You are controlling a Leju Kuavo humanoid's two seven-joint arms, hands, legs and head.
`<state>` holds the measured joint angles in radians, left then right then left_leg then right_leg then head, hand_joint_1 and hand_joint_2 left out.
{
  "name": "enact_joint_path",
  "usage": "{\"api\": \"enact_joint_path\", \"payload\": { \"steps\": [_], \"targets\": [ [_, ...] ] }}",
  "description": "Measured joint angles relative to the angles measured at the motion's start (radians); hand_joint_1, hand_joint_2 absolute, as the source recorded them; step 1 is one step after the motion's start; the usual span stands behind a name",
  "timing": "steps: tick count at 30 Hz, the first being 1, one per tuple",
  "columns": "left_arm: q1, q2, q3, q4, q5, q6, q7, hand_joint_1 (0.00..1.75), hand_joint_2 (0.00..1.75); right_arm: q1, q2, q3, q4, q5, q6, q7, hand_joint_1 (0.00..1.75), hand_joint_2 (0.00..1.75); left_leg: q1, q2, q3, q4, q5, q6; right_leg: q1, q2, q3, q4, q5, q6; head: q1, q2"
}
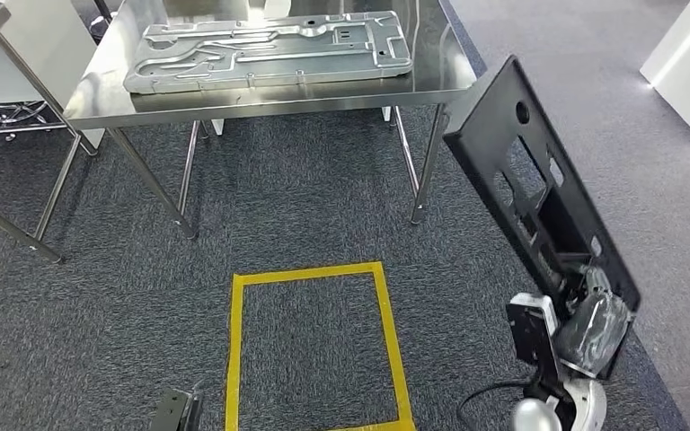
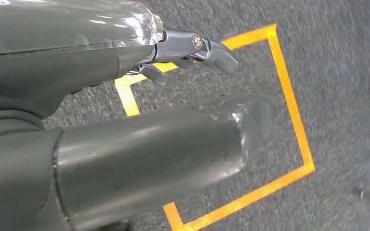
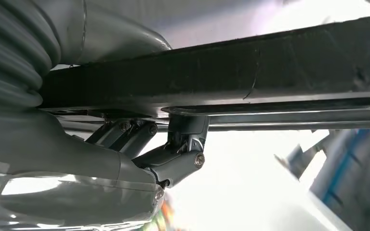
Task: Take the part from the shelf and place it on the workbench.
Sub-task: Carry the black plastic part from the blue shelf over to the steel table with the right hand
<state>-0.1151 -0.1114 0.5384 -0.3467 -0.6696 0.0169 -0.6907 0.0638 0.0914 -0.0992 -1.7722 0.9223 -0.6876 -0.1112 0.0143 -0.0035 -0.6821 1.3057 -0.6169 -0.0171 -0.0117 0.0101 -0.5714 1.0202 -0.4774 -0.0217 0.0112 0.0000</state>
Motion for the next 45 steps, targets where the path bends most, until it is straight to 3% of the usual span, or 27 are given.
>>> {"api": "enact_joint_path", "payload": {
  "steps": [1, 2, 4, 5, 7, 10, 11, 13, 15, 16, 17, 19, 21, 25, 27, 29, 30, 31, 32, 34, 35, 36, 38, 41, 42, 45],
  "targets": [
    [-0.003, 0.000, -0.004, 0.001, -0.007, -0.002, 0.004, 0.00, 0.00, -0.047, -0.008, -0.019, 0.031, 0.055, 0.000, 0.007, 1.75, 1.75, -0.001, 0.000, -0.011, -0.011, 0.032, 0.003, 0.002, 0.003, 0.007, 0.001, -0.005, 0.000, 0.000, 0.000],
    [-0.009, 0.000, -0.009, 0.003, -0.014, -0.005, 0.007, 0.00, 0.00, -0.095, -0.016, -0.032, 0.064, 0.115, -0.001, 0.018, 1.75, 1.75, -0.003, 0.000, -0.004, -0.061, 0.082, 0.010, 0.005, 0.007, 0.016, 0.001, -0.011, 0.000, -0.001, 0.000],
    [-0.022, 0.001, -0.015, 0.005, -0.023, -0.008, 0.013, 0.00, 0.00, -0.183, -0.029, -0.045, 0.124, 0.209, -0.002, 0.041, 1.75, 1.75, -0.011, 0.002, 0.032, -0.191, 0.171, 0.029, 0.009, 0.010, 0.029, 0.002, -0.023, 0.004, 0.000, 0.000],
    [-0.028, 0.002, -0.017, 0.006, -0.025, -0.010, 0.015, 0.00, 0.00, -0.215, -0.034, -0.047, 0.147, 0.237, -0.002, 0.051, 1.75, 1.75, -0.016, 0.003, 0.047, -0.238, 0.191, 0.037, 0.010, 0.009, 0.031, 0.002, -0.027, 0.008, 0.001, 0.000],
    [-0.035, 0.002, -0.022, 0.007, -0.030, -0.011, 0.017, 0.00, 0.00, -0.257, -0.044, -0.048, 0.181, 0.276, -0.003, 0.070, 1.75, 1.75, -0.022, 0.002, 0.055, -0.267, 0.188, 0.045, 0.009, 0.005, 0.029, -0.001, -0.030, 0.018, 0.003, 0.000],
    [-0.039, 0.000, -0.033, 0.008, -0.038, -0.016, 0.018, 0.00, 0.00, -0.312, -0.058, -0.033, 0.226, 0.383, 0.015, 0.108, 1.75, 1.75, -0.013, -0.002, 0.074, -0.296, 0.187, 0.052, 0.009, -0.002, 0.026, 0.011, -0.042, 0.032, 0.002, 0.000],
    [-0.042, 0.000, -0.036, 0.008, -0.041, -0.017, 0.019, 0.00, 0.00, -0.337, -0.064, -0.021, 0.243, 0.429, 0.027, 0.122, 1.75, 1.75, -0.008, -0.002, 0.083, -0.304, 0.187, 0.056, 0.008, -0.003, 0.008, 0.046, -0.057, 0.037, 0.003, 0.000],
    [-0.052, -0.001, -0.042, 0.009, -0.049, -0.020, 0.023, 0.00, 0.00, -0.386, -0.074, 0.009, 0.279, 0.518, 0.056, 0.152, 1.75, 1.75, -0.005, 0.000, 0.095, -0.310, 0.181, 0.059, 0.000, -0.005, -0.065, 0.167, -0.097, 0.046, 0.006, 0.000],
    [-0.058, -0.001, -0.051, 0.009, -0.054, -0.023, 0.028, 0.00, 0.00, -0.424, -0.083, 0.053, 0.312, 0.592, 0.098, 0.179, 1.75, 1.75, -0.003, -0.001, 0.107, -0.309, 0.169, 0.057, -0.009, -0.006, -0.142, 0.264, -0.102, 0.057, 0.007, 0.000],
    [-0.059, -0.002, -0.055, 0.010, -0.056, -0.026, 0.030, 0.00, 0.00, -0.440, -0.089, 0.081, 0.326, 0.615, 0.122, 0.189, 1.75, 1.75, -0.001, -0.002, 0.116, -0.308, 0.161, 0.054, -0.014, -0.006, -0.156, 0.263, -0.076, 0.061, 0.007, 0.000],
    [-0.060, -0.002, -0.059, 0.010, -0.059, -0.029, 0.032, 0.00, 0.00, -0.459, -0.099, 0.116, 0.342, 0.632, 0.148, 0.195, 1.75, 1.75, 0.002, -0.003, 0.127, -0.306, 0.152, 0.049, -0.018, -0.008, -0.154, 0.225, -0.032, 0.066, 0.008, 0.000],
    [-0.064, -0.002, -0.063, 0.011, -0.063, -0.034, 0.033, 0.00, 0.00, -0.501, -0.123, 0.187, 0.375, 0.643, 0.186, 0.192, 1.75, 1.75, 0.005, -0.005, 0.141, -0.298, 0.132, 0.035, -0.023, -0.010, -0.115, 0.099, 0.055, 0.073, 0.010, 0.000],
    [-0.070, -0.002, -0.067, 0.011, -0.064, -0.038, 0.034, 0.00, 0.00, -0.537, -0.138, 0.249, 0.408, 0.644, 0.205, 0.178, 1.75, 1.75, 0.004, -0.008, 0.143, -0.290, 0.118, 0.019, -0.020, -0.009, -0.090, 0.028, 0.075, 0.064, 0.010, 0.000],
    [-0.077, -0.001, -0.077, 0.013, -0.066, -0.041, 0.035, 0.00, 0.00, -0.578, -0.149, 0.336, 0.457, 0.630, 0.227, 0.149, 1.75, 1.75, 0.008, -0.007, 0.143, -0.282, 0.100, -0.001, -0.015, -0.007, -0.078, 0.019, 0.052, 0.027, 0.003, 0.000],
    [-0.079, 0.000, -0.080, 0.013, -0.066, -0.041, 0.035, 0.00, 0.00, -0.595, -0.152, 0.366, 0.472, 0.603, 0.242, 0.130, 1.75, 1.75, 0.008, -0.003, 0.097, -0.188, 0.063, -0.005, -0.014, -0.008, -0.063, 0.016, 0.042, 0.012, -0.001, 0.000],
    [-0.078, 0.000, -0.083, 0.013, -0.066, -0.042, 0.035, 0.00, 0.00, -0.609, -0.154, 0.394, 0.484, 0.577, 0.259, 0.109, 1.75, 1.75, 0.008, -0.002, 0.008, -0.044, 0.027, -0.004, -0.007, -0.007, -0.049, 0.016, 0.030, 0.002, -0.003, 0.000],
    [-0.076, 0.001, -0.084, 0.013, -0.065, -0.043, 0.035, 0.00, 0.00, -0.614, -0.157, 0.407, 0.490, 0.570, 0.268, 0.098, 1.75, 1.75, 0.007, -0.002, -0.029, 0.002, 0.028, -0.002, -0.002, -0.005, -0.042, 0.016, 0.023, -0.001, -0.004, 0.000],
    [-0.074, 0.002, -0.085, 0.014, -0.065, -0.044, 0.035, 0.00, 0.00, -0.618, -0.161, 0.420, 0.494, 0.567, 0.278, 0.090, 1.75, 1.75, 0.005, -0.002, -0.051, 0.011, 0.048, 0.003, 0.002, -0.004, -0.033, 0.016, 0.016, -0.003, -0.004, 0.000],
    [-0.073, 0.003, -0.085, 0.014, -0.064, -0.044, 0.036, 0.00, 0.00, -0.623, -0.166, 0.433, 0.497, 0.565, 0.287, 0.084, 1.75, 1.75, 0.001, -0.002, -0.053, -0.019, 0.088, 0.011, 0.007, -0.003, -0.021, 0.016, 0.009, -0.004, -0.004, 0.000],
    [-0.073, 0.008, -0.085, 0.014, -0.063, -0.045, 0.036, 0.00, 0.00, -0.636, -0.175, 0.453, 0.500, 0.557, 0.303, 0.075, 1.75, 1.75, -0.012, -0.003, -0.022, -0.143, 0.186, 0.040, 0.014, -0.002, 0.000, 0.014, -0.007, -0.004, -0.002, 0.000],
    [-0.072, 0.011, -0.086, 0.014, -0.063, -0.046, 0.036, 0.00, 0.00, -0.645, -0.178, 0.461, 0.501, 0.549, 0.310, 0.072, 1.75, 1.75, -0.020, -0.003, -0.004, -0.198, 0.217, 0.054, 0.015, -0.001, 0.006, 0.013, -0.012, -0.003, 0.001, 0.000],
    [-0.072, 0.013, -0.086, 0.015, -0.062, -0.046, 0.036, 0.00, 0.00, -0.652, -0.182, 0.468, 0.502, 0.541, 0.317, 0.067, 1.75, 1.75, -0.027, -0.002, 0.010, -0.236, 0.229, 0.065, 0.013, 0.000, 0.007, 0.012, -0.016, 0.001, 0.003, 0.000],
    [-0.072, 0.016, -0.086, 0.015, -0.062, -0.047, 0.036, 0.00, 0.00, -0.661, -0.187, 0.480, 0.503, 0.524, 0.330, 0.058, 1.75, 1.75, -0.035, -0.002, 0.022, -0.266, 0.220, 0.073, 0.009, 0.001, 0.004, 0.006, -0.018, 0.011, 0.000, 0.000],
    [-0.073, 0.018, -0.088, 0.016, -0.062, -0.049, 0.036, 0.00, 0.00, -0.675, -0.197, 0.498, 0.501, 0.484, 0.344, 0.029, 1.75, 1.75, -0.021, -0.001, 0.055, -0.309, 0.214, 0.071, 0.009, -0.004, -0.003, 0.030, -0.034, 0.026, -0.003, 0.000],
    [-0.074, 0.018, -0.090, 0.016, -0.063, -0.050, 0.036, 0.00, 0.00, -0.685, -0.200, 0.506, 0.501, 0.468, 0.350, 0.014, 1.75, 1.75, -0.015, -0.001, 0.068, -0.319, 0.213, 0.070, 0.008, -0.006, -0.025, 0.073, -0.050, 0.032, -0.002, 0.000],
    [-0.078, 0.017, -0.097, 0.017, -0.065, -0.053, 0.040, 0.00, 0.00, -0.702, -0.204, 0.533, 0.507, 0.439, 0.366, -0.013, 1.75, 1.75, -0.013, -0.001, 0.092, -0.321, 0.194, 0.070, -0.002, -0.006, -0.141, 0.249, -0.092, 0.049, 0.000, 0.000]
  ]
}}
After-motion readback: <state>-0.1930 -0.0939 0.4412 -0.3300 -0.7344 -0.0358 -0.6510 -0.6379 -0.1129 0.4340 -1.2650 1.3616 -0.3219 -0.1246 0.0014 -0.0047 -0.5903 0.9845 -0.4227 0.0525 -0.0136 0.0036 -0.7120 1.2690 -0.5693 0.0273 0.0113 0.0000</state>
